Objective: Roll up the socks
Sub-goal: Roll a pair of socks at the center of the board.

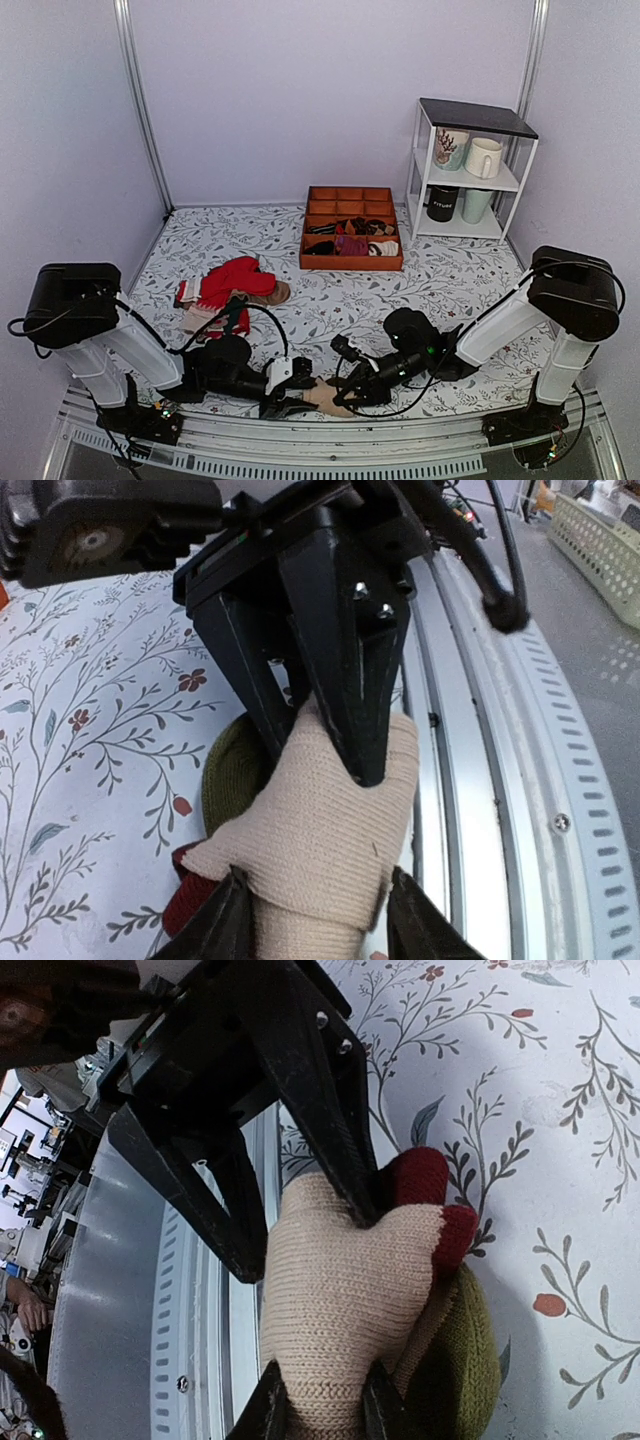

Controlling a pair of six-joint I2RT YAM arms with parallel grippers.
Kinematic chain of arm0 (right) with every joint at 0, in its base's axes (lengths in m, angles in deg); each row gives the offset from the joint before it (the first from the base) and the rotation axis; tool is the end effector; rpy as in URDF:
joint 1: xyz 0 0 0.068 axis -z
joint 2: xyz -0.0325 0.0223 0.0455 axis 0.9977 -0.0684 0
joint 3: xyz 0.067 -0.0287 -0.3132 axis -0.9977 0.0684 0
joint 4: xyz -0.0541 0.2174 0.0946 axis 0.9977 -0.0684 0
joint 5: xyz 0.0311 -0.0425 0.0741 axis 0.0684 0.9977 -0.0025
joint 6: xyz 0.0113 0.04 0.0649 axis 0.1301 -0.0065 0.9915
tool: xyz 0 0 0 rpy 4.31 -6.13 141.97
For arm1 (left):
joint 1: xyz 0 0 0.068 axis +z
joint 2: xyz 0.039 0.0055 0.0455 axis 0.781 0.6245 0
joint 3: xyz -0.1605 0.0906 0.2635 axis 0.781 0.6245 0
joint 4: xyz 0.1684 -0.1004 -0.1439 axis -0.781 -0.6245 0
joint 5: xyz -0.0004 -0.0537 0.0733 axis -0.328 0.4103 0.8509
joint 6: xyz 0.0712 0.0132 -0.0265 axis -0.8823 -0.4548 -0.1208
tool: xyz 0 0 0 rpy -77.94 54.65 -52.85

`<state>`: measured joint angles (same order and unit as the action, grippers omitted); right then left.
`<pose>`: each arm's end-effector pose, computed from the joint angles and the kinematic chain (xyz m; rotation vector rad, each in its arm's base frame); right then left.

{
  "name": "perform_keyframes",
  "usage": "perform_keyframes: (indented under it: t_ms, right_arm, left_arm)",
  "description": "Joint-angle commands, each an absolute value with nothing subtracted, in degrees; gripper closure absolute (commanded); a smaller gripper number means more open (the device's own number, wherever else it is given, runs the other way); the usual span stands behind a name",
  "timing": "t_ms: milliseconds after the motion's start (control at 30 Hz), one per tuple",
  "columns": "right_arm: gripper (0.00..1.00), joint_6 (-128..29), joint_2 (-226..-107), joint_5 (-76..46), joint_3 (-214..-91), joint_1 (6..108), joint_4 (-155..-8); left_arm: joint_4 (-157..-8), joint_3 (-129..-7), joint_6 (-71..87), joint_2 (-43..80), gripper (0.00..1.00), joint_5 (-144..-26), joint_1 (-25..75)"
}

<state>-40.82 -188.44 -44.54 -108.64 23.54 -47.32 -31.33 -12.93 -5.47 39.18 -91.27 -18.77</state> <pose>0.1130 0.3032 0.1502 -1.3500 2.0753 1.3974 0.0793 -0.2677 0.1555 1.4020 1.6416 -0.9852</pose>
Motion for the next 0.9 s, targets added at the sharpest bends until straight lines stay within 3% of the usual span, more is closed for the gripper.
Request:
perform_keyframes:
  t_ms: [0,267,433,533,867]
  right_arm:
    - [0.81,-42.3,-192.3,-42.0,-106.9,24.2,-60.5]
    - [0.80,-43.1,-193.2,-43.0,-107.5,25.1,-61.0]
    - [0.80,-43.6,-193.7,-43.9,-108.7,25.4,-62.0]
    - [0.80,-44.3,-192.2,-43.7,-109.3,25.6,-63.3]
    - [0.56,-53.7,-174.2,-26.9,-112.9,25.7,-71.5]
  left_arm:
    - [-28.3,-14.1,-5.4,41.3,0.54,-92.4,-19.8]
    - [-34.7,-17.0,-4.3,45.3,0.58,-92.1,-20.8]
    - [-39.4,-20.5,-3.1,48.7,0.73,-92.9,-21.0]
    - [-44.8,-22.3,0.3,49.1,1.00,-92.8,-20.5]
    - [-58.5,-24.7,12.5,52.4,1.00,-95.5,-18.5]
